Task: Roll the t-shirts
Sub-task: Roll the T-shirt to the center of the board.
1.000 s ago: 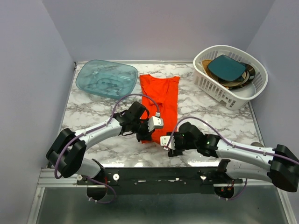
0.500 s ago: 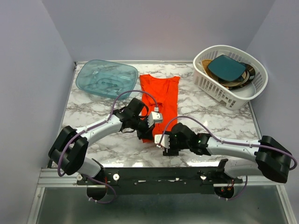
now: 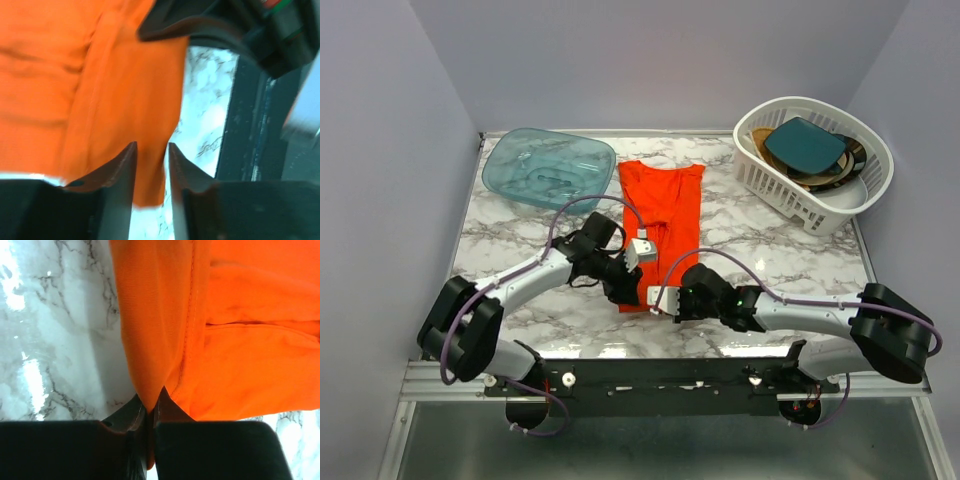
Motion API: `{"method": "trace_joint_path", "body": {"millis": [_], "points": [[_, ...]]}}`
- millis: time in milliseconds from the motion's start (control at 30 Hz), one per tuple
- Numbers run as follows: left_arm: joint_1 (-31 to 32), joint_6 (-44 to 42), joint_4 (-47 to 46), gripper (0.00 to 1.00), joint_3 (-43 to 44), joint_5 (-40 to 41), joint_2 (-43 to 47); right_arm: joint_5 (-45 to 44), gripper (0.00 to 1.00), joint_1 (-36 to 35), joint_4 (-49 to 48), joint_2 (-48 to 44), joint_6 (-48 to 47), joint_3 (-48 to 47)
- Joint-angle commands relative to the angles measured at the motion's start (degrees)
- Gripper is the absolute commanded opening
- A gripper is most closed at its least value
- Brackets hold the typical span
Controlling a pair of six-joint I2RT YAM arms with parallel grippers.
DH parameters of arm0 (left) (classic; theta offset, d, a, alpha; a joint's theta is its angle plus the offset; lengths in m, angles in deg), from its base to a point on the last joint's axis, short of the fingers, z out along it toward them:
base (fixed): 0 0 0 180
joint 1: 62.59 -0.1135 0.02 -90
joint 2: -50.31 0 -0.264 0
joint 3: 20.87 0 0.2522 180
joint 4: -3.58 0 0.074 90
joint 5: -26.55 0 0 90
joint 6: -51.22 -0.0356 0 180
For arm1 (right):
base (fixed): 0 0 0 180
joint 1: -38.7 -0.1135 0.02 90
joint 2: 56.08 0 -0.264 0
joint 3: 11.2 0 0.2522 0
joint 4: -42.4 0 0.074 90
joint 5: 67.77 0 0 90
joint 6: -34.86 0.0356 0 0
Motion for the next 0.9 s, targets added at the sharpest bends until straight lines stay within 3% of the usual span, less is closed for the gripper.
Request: {"method": "trace_joint_path", "body": {"millis": [0, 167, 300, 400, 567, 867], "points": [[-2.9, 5.3, -6.5, 0.5, -7.0, 6.7, 11.5, 6.1, 0.1, 0.4, 6.2, -0.8, 0.2, -1.6], [-2.6, 5.9, -15.4, 0.67, -15.8, 13.2, 29.0, 10.4, 0.09, 0.9, 12.1, 0.1, 1.5, -4.4], [0.9, 2.9, -16.3, 0.72, -18.7, 13.8, 33.1, 10.3, 0.09, 1.2, 12.6, 0.8, 2.1, -5.1], [6.7, -4.9, -19.9, 0.73, -23.1, 17.8, 36.8, 11.7, 0.09, 2.5, 14.0, 1.5, 2.7, -5.8], [11.8, -15.8, -22.9, 0.75, -27.7, 18.5, 38.3, 13.3, 0.09, 5.0, 16.4, 2.7, 3.0, -7.4], [22.5, -21.0, -35.9, 0.76, -32.6, 29.8, 31.3, 13.9, 0.09, 6.3, 17.7, 3.5, 3.3, -8.2]]}}
